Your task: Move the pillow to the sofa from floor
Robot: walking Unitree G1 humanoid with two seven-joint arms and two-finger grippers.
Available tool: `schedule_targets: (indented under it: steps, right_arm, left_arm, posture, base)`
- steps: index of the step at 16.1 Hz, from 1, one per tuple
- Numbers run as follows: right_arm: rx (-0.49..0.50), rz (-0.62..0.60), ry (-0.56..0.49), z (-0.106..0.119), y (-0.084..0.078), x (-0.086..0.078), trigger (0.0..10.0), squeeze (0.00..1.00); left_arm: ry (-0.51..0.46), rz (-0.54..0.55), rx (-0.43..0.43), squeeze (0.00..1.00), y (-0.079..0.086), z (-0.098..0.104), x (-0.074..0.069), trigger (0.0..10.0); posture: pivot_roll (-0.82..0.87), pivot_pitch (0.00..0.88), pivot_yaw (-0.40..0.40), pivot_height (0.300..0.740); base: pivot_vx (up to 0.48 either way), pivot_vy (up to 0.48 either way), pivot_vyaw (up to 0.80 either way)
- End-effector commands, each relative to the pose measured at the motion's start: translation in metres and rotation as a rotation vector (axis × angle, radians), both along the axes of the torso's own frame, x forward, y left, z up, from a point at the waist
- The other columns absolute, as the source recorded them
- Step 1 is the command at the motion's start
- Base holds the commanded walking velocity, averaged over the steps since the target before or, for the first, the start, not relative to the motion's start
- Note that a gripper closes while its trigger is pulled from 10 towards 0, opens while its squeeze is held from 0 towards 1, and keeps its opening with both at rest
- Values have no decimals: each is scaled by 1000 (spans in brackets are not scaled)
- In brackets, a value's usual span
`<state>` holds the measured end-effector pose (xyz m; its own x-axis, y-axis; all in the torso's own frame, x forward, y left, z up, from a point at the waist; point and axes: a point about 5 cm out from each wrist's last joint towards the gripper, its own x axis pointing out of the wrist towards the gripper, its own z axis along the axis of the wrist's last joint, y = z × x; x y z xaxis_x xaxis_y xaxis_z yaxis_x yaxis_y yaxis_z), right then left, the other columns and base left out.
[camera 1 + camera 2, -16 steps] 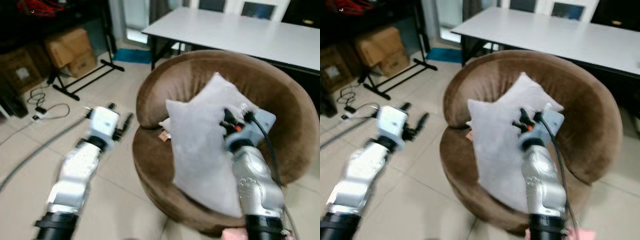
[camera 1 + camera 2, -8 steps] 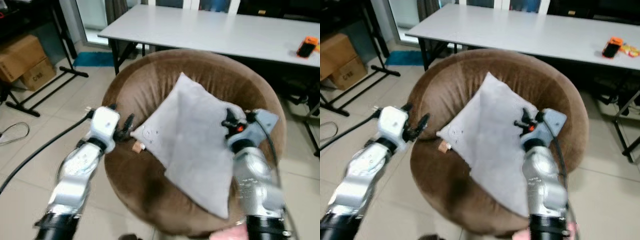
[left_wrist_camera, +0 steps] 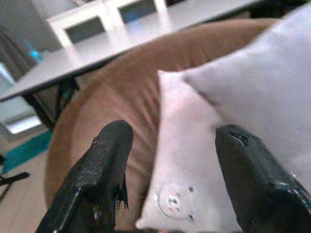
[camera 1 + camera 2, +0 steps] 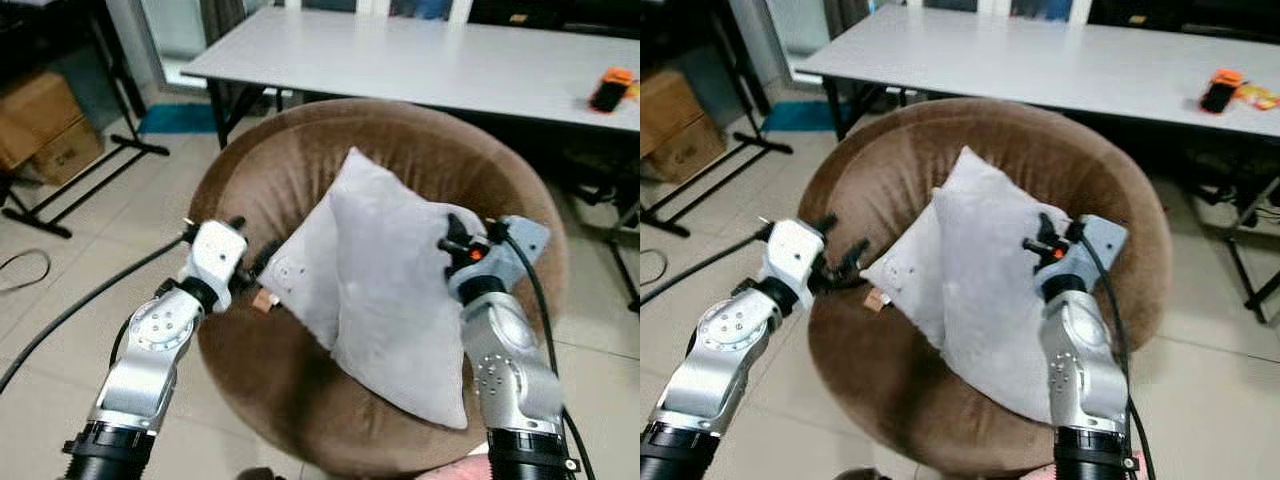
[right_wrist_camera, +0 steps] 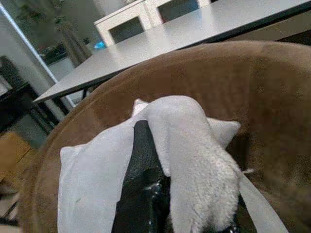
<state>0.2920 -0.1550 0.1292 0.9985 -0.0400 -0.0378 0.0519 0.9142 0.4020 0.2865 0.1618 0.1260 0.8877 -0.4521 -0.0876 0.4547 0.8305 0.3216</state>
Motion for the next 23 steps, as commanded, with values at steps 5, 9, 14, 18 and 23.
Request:
schedule_targets:
  steps: [5, 9, 14, 18, 23]
  right_arm:
    - [44, -74, -18, 2, -9, 10, 10000, 0]
    - [28, -43, 28, -10, -10, 43, 10000, 0]
    - [-43, -25, 70, -14, -22, 74, 10000, 1000]
    - [-84, -79, 12, 2, -42, 85, 10000, 1000]
    - [-115, -126, -39, 15, -62, 87, 10000, 1000]
  left_arm:
    - [68, -175, 27, 0, -5, -4, -15, 10000]
    - [94, -217, 36, 0, -5, -5, -19, 10000]
    - [96, -228, 45, 0, -2, -5, -20, 10000]
    - [119, -242, 11, 0, -3, -7, -23, 10000]
    - [106, -234, 13, 0, -4, -7, -19, 10000]
  posture:
    - [0, 0, 21, 740]
    - [5, 0, 30, 740]
    - [23, 0, 19, 740]
    - [15, 0, 21, 740]
    - [4, 0, 32, 740]
  base:
    - [0, 0, 0]
    - [0, 0, 0]
    - [0, 0, 0]
    - [0, 0, 0]
    - [0, 0, 0]
